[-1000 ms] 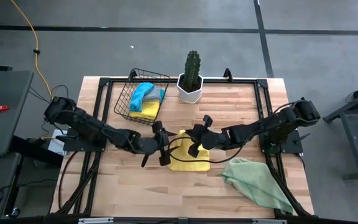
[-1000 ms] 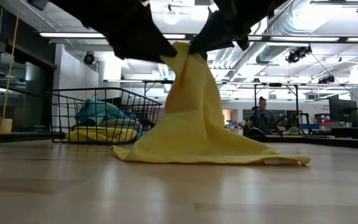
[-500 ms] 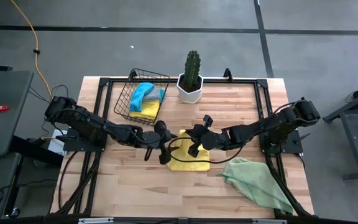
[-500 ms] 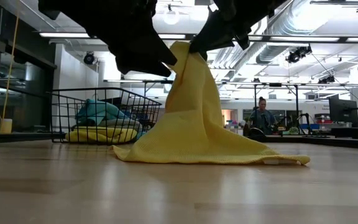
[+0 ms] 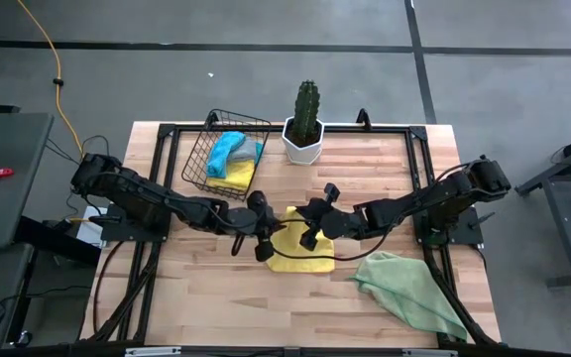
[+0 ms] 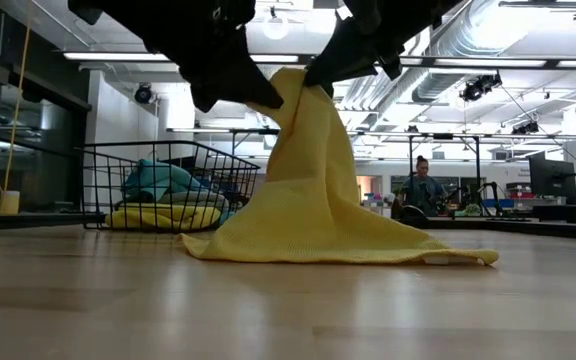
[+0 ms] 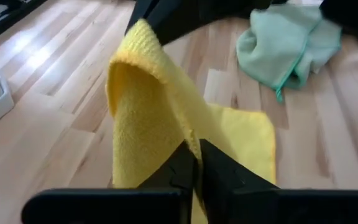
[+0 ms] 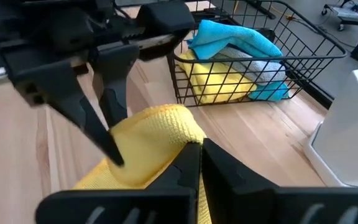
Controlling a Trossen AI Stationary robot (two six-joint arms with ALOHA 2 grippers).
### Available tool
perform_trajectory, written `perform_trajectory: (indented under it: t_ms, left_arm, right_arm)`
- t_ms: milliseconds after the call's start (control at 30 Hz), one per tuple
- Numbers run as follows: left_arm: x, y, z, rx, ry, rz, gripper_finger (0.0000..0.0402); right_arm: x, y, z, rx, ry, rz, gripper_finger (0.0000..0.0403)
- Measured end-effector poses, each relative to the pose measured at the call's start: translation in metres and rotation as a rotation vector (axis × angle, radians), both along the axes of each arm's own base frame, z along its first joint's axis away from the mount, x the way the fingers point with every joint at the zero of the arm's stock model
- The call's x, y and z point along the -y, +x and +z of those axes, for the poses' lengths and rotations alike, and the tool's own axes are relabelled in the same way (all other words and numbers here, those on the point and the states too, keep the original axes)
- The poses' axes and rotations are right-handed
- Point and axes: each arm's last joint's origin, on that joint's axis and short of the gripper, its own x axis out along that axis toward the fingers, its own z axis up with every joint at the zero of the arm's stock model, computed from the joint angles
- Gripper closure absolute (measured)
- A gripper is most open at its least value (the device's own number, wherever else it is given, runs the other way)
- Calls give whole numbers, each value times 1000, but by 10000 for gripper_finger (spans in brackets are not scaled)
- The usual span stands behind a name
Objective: Fold microfiber towels
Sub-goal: Fold the yellow microfiber towel on the table
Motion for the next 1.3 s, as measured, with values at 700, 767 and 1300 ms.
perform_trajectory:
  t_ms: [700,767,1300]
  left_arm:
    - [80,-53,26,-277,-39,-364,401]
    - [90,-55,27,-261,-63,-427,401]
    - [113,-30,-78,-587,-138,-379,402]
  right_arm:
    - [-3,-33,-34,-400,196,194,195]
    - [-2,-37,-42,-419,185,187,191]
    - [43,-37,-79,-151,256,233,214]
